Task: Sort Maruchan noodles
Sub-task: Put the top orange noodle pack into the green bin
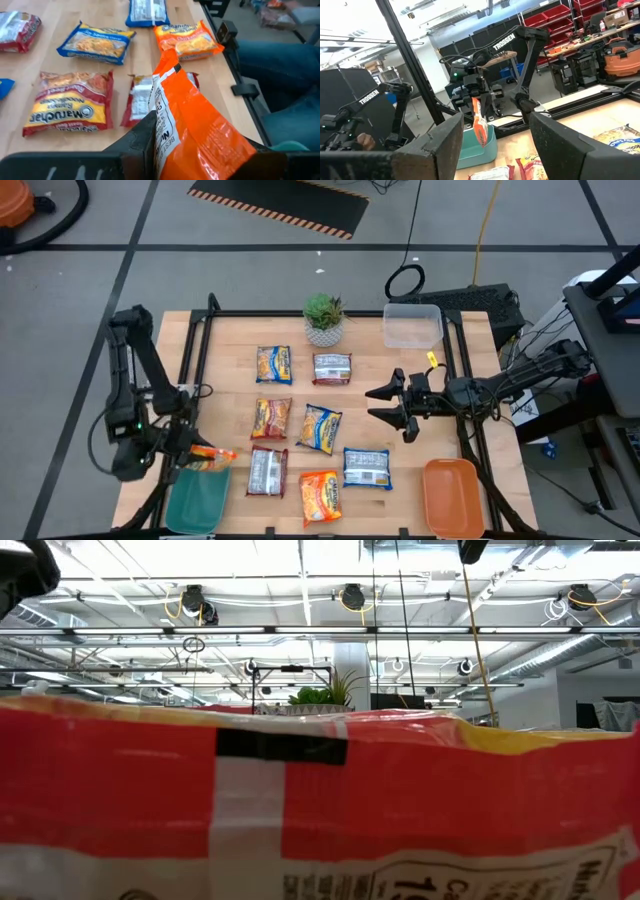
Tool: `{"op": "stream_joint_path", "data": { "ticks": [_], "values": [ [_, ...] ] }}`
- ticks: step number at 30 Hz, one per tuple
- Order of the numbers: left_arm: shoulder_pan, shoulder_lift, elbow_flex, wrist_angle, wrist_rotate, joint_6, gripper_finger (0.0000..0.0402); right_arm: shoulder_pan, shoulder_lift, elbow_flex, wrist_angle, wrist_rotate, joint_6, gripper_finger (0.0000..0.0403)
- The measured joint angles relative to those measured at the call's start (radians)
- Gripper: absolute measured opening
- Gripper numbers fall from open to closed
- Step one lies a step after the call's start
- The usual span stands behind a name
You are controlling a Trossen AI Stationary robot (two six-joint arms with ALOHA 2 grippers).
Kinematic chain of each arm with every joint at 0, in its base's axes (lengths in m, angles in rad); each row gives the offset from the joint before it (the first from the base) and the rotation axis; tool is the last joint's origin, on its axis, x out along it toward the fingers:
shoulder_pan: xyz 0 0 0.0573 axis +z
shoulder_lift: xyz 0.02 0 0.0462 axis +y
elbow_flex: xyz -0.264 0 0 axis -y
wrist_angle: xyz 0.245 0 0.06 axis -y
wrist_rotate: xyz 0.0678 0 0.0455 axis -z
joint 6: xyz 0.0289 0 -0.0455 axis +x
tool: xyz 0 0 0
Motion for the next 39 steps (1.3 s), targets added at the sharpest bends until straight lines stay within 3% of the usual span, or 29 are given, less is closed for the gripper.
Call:
{"op": "stream_joint_path", "data": {
  "ticks": [14, 24, 29, 39],
  "values": [
    [-0.242, 0.167, 0.000, -0.097, -0.147, -0.264, 0.0116, 0.003, 0.000, 0.000, 0.004, 0.000, -0.002, 0.0224],
    [-0.256, 0.256, 0.000, -0.113, -0.144, -0.343, 0.0116, 0.003, 0.001, 0.000, 0.026, 0.001, -0.010, 0.0224],
    [-0.246, 0.282, 0.000, -0.175, -0.087, -0.472, 0.0117, 0.003, 0.001, 0.000, 0.027, 0.001, -0.010, 0.0224],
    [-0.242, 0.288, 0.000, -0.309, -0.070, -0.651, 0.0205, 0.002, 0.000, 0.000, 0.042, 0.001, -0.034, 0.0224]
  ]
}}
